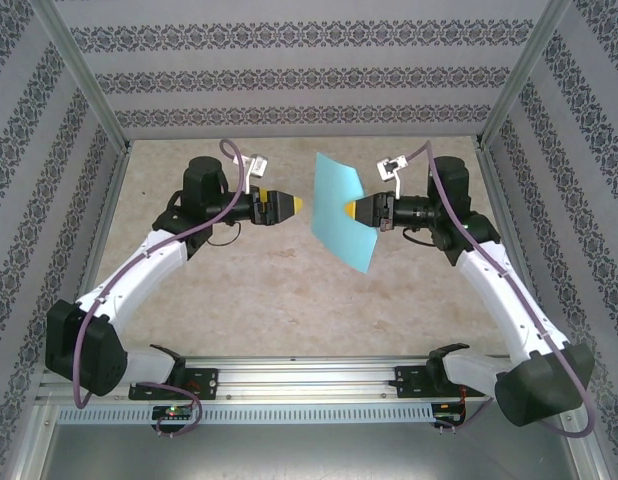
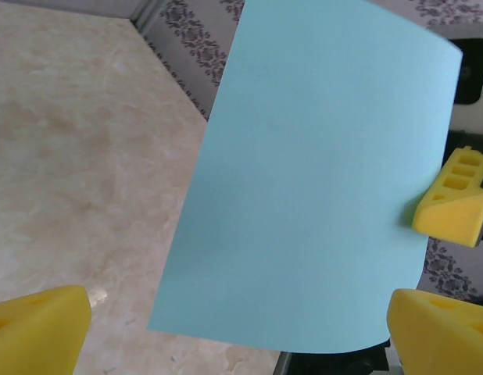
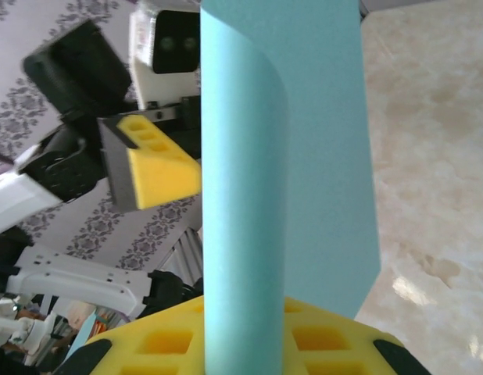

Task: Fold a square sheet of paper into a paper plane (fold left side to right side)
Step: Place a square sheet of paper at the center of the table.

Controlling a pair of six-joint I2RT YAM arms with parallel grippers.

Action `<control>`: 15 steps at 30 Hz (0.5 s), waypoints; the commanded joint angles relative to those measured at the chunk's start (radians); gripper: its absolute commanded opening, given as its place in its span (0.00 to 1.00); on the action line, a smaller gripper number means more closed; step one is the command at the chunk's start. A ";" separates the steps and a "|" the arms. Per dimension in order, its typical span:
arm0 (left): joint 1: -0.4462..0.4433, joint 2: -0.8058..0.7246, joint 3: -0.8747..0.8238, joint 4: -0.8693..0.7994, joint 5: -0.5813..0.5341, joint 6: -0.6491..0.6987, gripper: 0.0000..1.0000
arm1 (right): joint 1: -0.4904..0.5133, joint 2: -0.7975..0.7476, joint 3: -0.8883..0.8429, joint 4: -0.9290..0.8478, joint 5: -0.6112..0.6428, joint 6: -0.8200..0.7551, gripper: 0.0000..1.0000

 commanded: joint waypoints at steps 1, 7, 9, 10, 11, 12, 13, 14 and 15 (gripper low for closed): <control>-0.015 0.020 0.043 0.057 0.089 0.070 0.98 | 0.010 -0.034 0.060 -0.022 -0.058 -0.025 0.21; -0.048 0.039 0.078 0.082 0.168 0.083 0.99 | 0.025 -0.059 0.100 -0.015 -0.082 -0.014 0.20; -0.064 0.041 0.089 0.082 0.192 0.094 0.98 | 0.033 -0.062 0.106 -0.012 -0.087 -0.012 0.20; -0.070 0.043 0.092 0.082 0.199 0.099 0.97 | 0.034 -0.062 0.107 -0.012 -0.088 -0.011 0.20; -0.075 0.043 0.096 0.083 0.205 0.101 0.96 | 0.037 -0.064 0.108 -0.009 -0.089 -0.011 0.20; -0.078 0.043 0.099 0.083 0.211 0.105 0.94 | 0.039 -0.063 0.108 -0.007 -0.090 -0.012 0.20; -0.081 0.042 0.100 0.080 0.214 0.107 0.92 | 0.040 -0.064 0.108 -0.005 -0.090 -0.009 0.20; -0.083 0.041 0.102 0.076 0.215 0.112 0.91 | 0.040 -0.065 0.108 -0.005 -0.090 -0.008 0.20; -0.084 0.040 0.103 0.070 0.215 0.117 0.88 | 0.041 -0.065 0.108 -0.004 -0.090 -0.008 0.20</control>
